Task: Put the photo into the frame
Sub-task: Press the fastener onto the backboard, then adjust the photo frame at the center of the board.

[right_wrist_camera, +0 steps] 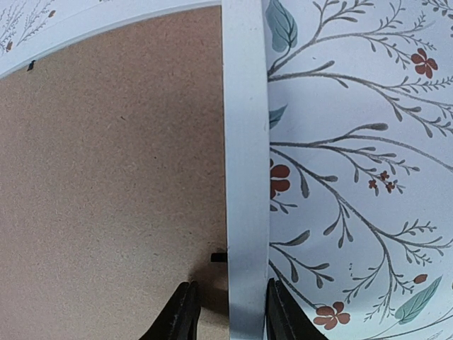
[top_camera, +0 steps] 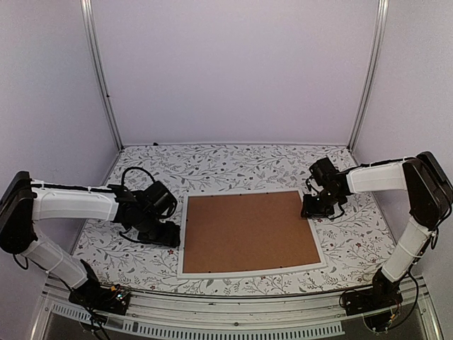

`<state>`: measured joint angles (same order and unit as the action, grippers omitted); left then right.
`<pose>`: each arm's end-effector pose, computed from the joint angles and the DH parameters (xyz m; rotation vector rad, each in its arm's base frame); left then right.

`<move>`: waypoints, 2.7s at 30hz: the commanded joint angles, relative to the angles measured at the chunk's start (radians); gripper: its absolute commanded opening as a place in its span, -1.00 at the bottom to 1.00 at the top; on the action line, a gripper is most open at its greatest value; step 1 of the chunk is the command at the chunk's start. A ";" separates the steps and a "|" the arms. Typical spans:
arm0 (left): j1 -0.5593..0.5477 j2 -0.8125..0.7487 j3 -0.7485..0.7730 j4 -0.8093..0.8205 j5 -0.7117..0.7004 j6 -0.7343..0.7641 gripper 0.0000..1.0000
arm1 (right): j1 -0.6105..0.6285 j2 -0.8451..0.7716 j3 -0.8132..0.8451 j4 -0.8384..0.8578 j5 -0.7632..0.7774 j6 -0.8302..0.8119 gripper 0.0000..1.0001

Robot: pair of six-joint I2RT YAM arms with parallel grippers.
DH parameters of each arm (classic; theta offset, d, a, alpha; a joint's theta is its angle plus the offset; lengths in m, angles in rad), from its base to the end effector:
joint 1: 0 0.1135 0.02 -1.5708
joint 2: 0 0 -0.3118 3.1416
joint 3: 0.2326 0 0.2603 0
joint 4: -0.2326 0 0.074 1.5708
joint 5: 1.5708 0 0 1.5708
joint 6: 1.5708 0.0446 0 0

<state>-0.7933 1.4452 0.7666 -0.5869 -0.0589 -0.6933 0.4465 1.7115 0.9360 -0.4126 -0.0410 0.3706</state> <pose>0.1782 -0.1773 0.1975 0.1304 2.8649 -0.2364 0.2976 0.1445 0.1778 -0.1171 2.7918 0.2676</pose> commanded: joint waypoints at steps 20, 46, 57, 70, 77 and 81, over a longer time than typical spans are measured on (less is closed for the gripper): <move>-0.051 0.083 0.016 0.012 -0.010 -0.040 0.39 | 0.012 0.026 -0.054 -0.076 -0.019 -0.010 -0.32; -0.220 0.335 0.166 -0.053 -0.110 -0.105 0.37 | 0.015 0.023 -0.083 -0.061 -0.033 0.002 -0.33; -0.208 0.118 0.168 -0.044 -0.118 -0.066 0.44 | 0.016 -0.001 -0.090 -0.072 -0.031 -0.005 -0.27; -0.117 0.054 0.115 0.029 -0.007 -0.009 0.48 | 0.011 0.044 -0.013 -0.090 -0.029 -0.072 -0.37; 0.004 0.025 0.075 0.096 0.051 0.024 0.49 | 0.011 0.058 0.016 -0.102 -0.025 -0.083 -0.38; 0.040 0.037 0.088 0.082 0.064 0.043 0.49 | 0.009 0.065 0.014 -0.104 0.000 -0.071 -0.44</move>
<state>-0.7818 1.4834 0.8520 -0.5205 -0.0208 -0.6834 0.4446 1.7203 0.9627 -0.4541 -0.0376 0.3180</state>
